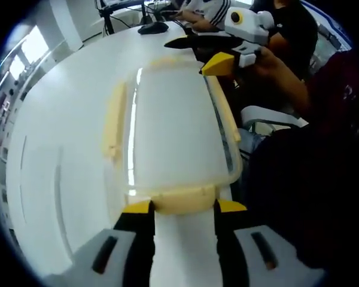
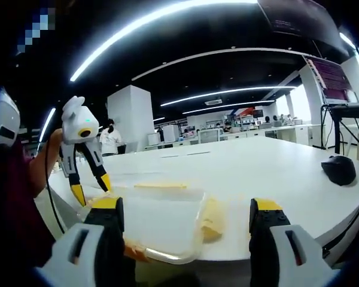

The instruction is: Snap each plastic latch of the storage box into its locked position after aligning the lid with the box until every specified latch is closed and the lid sits flush.

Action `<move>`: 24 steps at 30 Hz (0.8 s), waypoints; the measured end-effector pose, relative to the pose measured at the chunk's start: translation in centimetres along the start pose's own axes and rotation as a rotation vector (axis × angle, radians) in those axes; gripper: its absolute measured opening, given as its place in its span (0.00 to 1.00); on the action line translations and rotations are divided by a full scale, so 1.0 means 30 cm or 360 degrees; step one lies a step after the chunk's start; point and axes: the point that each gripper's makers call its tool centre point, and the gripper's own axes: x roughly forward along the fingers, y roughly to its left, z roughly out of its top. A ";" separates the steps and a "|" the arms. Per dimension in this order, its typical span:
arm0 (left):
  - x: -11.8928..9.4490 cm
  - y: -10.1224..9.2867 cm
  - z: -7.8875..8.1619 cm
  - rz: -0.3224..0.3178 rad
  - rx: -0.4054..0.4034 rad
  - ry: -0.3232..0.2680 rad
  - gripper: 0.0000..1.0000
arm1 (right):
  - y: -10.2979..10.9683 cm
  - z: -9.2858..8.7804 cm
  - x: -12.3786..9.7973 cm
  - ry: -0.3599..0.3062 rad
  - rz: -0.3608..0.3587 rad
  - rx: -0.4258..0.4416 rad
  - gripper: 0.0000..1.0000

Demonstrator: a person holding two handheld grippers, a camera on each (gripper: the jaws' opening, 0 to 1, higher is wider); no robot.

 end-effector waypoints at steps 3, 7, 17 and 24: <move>-0.002 0.001 -0.006 0.0003 -0.0006 0.0003 0.38 | 0.003 0.000 0.005 0.0003 0.0007 -0.0002 0.87; -0.007 -0.002 -0.017 0.0002 -0.0020 0.0003 0.38 | 0.010 0.001 0.010 0.0005 0.0017 -0.0006 0.87; -0.022 -0.013 -0.053 0.0008 -0.0036 -0.0004 0.38 | 0.020 0.001 0.022 0.0014 0.0037 -0.0015 0.87; -0.029 -0.019 -0.078 0.0018 -0.0058 0.0013 0.38 | 0.021 -0.001 0.025 0.0015 0.0045 -0.0016 0.87</move>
